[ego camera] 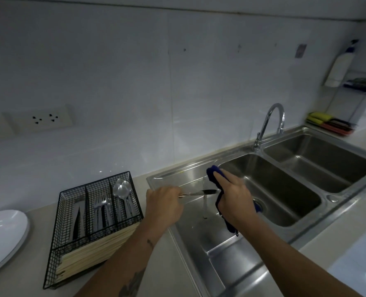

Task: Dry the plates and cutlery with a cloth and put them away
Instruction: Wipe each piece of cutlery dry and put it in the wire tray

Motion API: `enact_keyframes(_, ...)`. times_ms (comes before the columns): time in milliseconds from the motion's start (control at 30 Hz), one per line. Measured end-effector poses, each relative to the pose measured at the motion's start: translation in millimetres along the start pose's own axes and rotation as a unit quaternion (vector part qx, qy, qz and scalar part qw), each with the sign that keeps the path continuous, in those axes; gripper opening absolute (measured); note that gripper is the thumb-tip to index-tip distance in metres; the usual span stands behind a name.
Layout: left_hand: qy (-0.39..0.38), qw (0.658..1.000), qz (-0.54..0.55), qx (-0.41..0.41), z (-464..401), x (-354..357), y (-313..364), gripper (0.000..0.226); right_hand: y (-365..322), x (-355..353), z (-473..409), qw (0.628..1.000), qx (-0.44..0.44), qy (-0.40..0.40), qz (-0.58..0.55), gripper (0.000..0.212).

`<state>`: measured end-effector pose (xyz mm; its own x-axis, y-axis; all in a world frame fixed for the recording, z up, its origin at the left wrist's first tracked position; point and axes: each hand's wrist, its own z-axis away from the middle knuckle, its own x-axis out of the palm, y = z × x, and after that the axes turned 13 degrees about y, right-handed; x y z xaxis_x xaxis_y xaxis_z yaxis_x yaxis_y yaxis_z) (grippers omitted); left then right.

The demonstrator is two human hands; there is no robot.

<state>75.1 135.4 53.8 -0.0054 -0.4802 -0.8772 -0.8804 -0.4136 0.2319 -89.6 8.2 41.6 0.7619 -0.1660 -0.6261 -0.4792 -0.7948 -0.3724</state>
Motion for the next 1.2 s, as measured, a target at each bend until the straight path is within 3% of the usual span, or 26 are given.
enact_keyframes(100,-0.054,0.994,0.074,-0.057,-7.3,-2.6,10.6,0.029,-22.8,3.0,8.1,0.996,-0.083,-0.018,-0.018,0.073)
enact_keyframes(200,-0.085,0.982,0.103,-0.130,-11.1,-4.9,15.0,0.024,-26.7,13.9,26.8,0.987,-0.151,-0.041,0.037,0.076)
enact_keyframes(333,-0.115,0.971,0.102,-0.183,-3.4,-5.3,4.8,0.023,-10.3,14.3,36.0,0.992,-0.067,-0.045,0.101,0.078)
enact_keyframes(533,-0.124,0.959,0.140,-0.211,-6.5,-12.5,1.9,0.033,-28.0,16.1,40.7,0.988,-0.132,-0.068,0.051,0.084)
enact_keyframes(733,-0.130,0.955,0.143,-0.224,-1.6,-12.5,-0.3,0.035,-10.6,12.5,25.8,0.992,-0.071,-0.069,0.072,0.079)
enact_keyframes(900,-0.128,0.947,0.173,-0.239,-6.9,-10.0,-2.2,0.029,-29.9,24.2,32.2,0.990,-0.111,-0.084,0.024,0.077)
enact_keyframes(1067,-0.142,0.939,0.190,-0.249,3.9,-8.1,-5.9,0.025,-6.1,22.7,24.0,0.998,0.015,-0.060,0.009,0.070)
enact_keyframes(1200,-0.165,0.912,0.262,-0.270,7.7,-0.9,-2.8,0.026,-9.8,23.3,21.9,0.997,0.037,-0.043,-0.051,0.068)
